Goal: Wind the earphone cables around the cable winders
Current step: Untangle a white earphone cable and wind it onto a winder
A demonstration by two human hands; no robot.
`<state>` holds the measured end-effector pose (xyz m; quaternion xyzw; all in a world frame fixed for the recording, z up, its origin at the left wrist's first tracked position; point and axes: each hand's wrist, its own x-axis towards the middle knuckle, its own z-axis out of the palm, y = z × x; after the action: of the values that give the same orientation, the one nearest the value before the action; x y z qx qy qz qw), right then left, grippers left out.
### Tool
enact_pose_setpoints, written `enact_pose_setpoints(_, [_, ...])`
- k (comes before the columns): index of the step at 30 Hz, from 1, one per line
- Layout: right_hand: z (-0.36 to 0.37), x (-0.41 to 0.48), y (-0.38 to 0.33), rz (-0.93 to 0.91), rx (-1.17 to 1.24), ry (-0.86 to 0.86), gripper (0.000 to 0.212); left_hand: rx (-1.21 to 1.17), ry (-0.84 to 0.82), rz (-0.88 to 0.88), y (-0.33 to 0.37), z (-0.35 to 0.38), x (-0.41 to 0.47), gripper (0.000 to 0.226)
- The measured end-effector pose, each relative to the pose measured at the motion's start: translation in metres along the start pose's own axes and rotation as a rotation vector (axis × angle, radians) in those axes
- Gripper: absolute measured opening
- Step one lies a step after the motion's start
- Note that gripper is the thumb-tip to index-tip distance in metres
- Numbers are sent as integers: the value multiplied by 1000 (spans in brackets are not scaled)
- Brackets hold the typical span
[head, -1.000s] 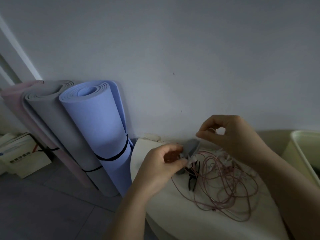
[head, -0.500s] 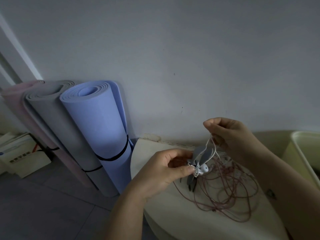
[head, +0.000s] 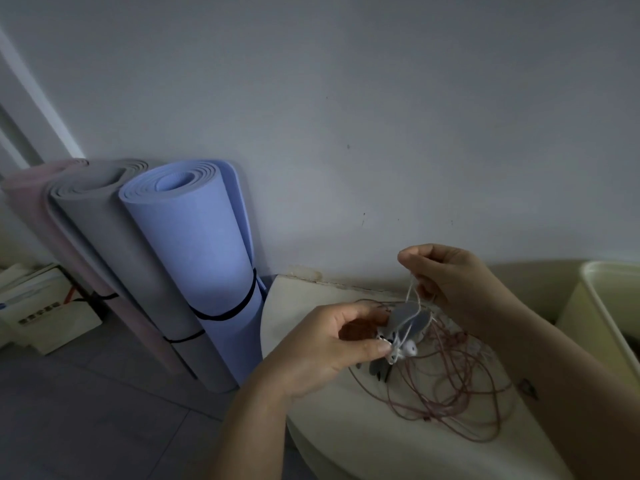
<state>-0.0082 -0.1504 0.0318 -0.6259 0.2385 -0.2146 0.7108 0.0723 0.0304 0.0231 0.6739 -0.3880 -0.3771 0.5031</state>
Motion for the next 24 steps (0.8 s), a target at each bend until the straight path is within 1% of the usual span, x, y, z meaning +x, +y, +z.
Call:
enact_pose_setpoints(2, [4,0,7,54,-7,-51,10,-165,-33,23,1,1,0,26])
enact_pose_setpoints(4, [11,-3,12,80,-49,-145,13,-342,-57,63,2,1,1,26])
enact_pose_setpoints(5, [16,-5,14,77,-78,-192,18,-439,-70,84,2,2,3,29])
enact_pose_setpoints(7, [27,-8,17,79,-113,-240,28,-661,-80,118,2,0,6,43])
enact_pose_setpoints(9, [36,-9,21,79,-122,-268,30,-857,-45,156,2,-5,8,53])
enact_pose_setpoints(11, [42,-10,24,56,-157,-259,33,-1005,30,187,4,-9,7,50])
enact_pose_setpoints(12, [45,-10,25,47,-172,-222,35,-1072,83,184,5,-10,6,44])
enact_pose_setpoints(14, [50,-12,25,-2,-215,-142,36,-1164,225,144,7,-9,7,28])
enact_pose_setpoints(16, [54,-14,23,-94,-276,-123,35,-1212,354,112,7,-8,9,29])
enact_pose_setpoints(19, [54,-16,23,-247,-459,-196,24,-1242,499,98,5,-10,10,33])
enact_pose_setpoints(21, [53,-18,23,-305,-597,-234,19,-1267,547,76,4,-12,10,34])
enact_pose_setpoints(22, [53,-18,23,-314,-626,-239,19,-1288,553,65,3,-12,9,36])
enact_pose_setpoints(24, [52,-17,24,-274,-607,-230,20,-1333,544,42,1,-13,8,42])
